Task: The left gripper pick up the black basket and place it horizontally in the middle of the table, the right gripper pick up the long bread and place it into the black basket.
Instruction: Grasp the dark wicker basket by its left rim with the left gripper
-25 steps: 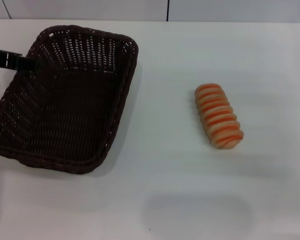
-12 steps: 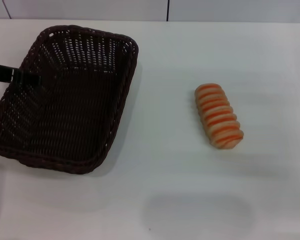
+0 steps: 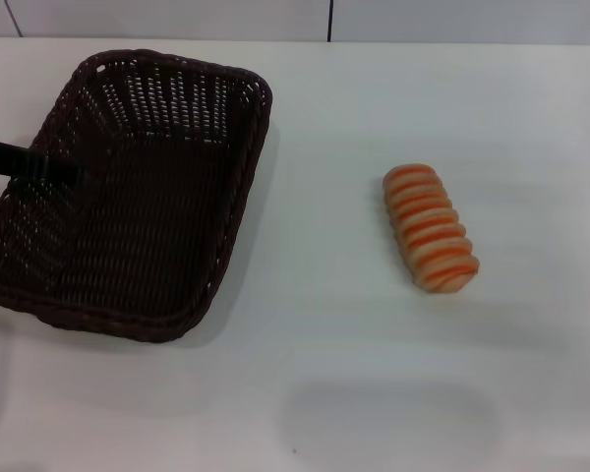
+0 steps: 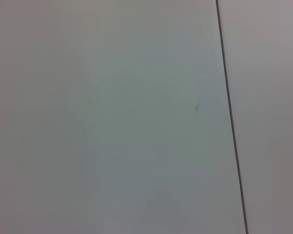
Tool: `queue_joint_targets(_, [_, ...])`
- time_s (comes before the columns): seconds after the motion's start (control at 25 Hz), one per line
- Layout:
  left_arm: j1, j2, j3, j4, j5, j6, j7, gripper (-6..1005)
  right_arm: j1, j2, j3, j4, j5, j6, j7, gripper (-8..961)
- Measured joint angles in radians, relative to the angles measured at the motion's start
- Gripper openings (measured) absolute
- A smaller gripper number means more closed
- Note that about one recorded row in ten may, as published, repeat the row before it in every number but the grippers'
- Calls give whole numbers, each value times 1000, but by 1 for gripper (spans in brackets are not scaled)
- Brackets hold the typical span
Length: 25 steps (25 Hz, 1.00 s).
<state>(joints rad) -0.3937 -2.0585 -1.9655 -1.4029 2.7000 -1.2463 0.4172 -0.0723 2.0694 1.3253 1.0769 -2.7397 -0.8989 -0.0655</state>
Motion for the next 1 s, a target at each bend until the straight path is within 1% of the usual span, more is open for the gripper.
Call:
queue_joint_targets(0.24, [-4, 0, 4, 1, 15, -2, 16, 743, 1, 0, 0, 0, 0, 0, 0, 725])
queue_joint_targets(0.48, [-10, 1, 13, 1, 24, -8, 22, 517, -5, 1, -1, 7, 0, 0, 0, 724])
queue_joint_targets(0.68, [-10, 1, 12, 1, 25, -11, 32, 309, -7, 2, -5, 9, 0, 0, 0, 724])
queue_joint_targets(0.88, [-7, 2, 9, 5, 24, -11, 62, 230, -9, 3, -8, 10, 0, 0, 6, 724])
queue_joint_targets(1.0, [-1, 0, 2, -6, 19, -9, 91, 227, -13, 5, -8, 14, 0, 0, 7, 724])
